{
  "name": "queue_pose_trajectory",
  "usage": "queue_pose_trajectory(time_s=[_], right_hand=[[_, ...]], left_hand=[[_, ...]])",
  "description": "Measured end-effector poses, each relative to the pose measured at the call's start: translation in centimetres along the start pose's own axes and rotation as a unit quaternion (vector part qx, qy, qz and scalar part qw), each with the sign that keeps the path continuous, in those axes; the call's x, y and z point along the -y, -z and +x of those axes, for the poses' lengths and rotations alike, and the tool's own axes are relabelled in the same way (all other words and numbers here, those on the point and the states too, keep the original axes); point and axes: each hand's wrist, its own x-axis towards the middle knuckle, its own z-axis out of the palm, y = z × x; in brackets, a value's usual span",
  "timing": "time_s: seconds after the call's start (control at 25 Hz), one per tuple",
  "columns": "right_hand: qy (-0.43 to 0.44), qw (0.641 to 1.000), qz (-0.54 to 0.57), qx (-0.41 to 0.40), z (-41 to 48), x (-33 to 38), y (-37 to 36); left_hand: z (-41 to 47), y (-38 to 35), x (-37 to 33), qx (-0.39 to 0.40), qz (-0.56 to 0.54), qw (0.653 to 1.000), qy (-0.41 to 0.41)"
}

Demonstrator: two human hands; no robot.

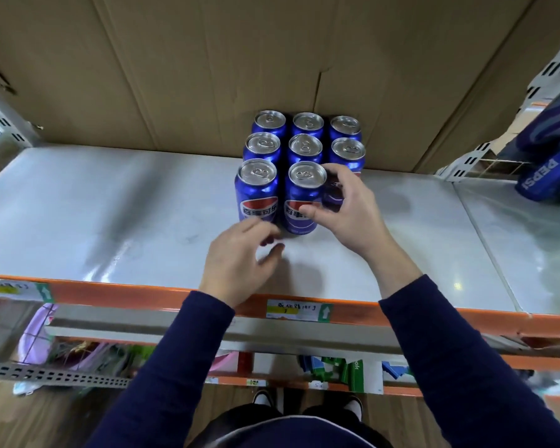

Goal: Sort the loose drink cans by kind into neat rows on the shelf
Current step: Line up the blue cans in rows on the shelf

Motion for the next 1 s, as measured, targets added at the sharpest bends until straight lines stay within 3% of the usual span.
queue_pose_trajectory(time_s=[0.08,0.24,0.48,0.68,1.0], right_hand=[[-0.005,1.0,-0.016,0.009,-0.7,-0.9,0.6],[-0.045,0.996,-0.018,-0.069,-3.0,-4.7,5.2],[-0.125,0.964,-0.146,-0.186,-3.9,-12.6,20.5],[-0.128,0.927,-0.251,-0.248,-1.1,-16.4,30.8],[-0.212,0.913,-0.343,-0.054,5.9,-19.8,35.7]], left_hand=[[-0.2,-1.7,-1.0,0.063,-0.001,0.998,-0.016],[0.9,-5.6,-4.3,0.143,0.003,0.988,-0.062],[4.2,-13.4,-11.9,0.187,0.001,0.98,-0.071],[5.6,-18.6,-16.6,0.197,0.061,0.978,-0.035],[6.0,-19.2,-17.1,0.166,0.089,0.982,0.032]])
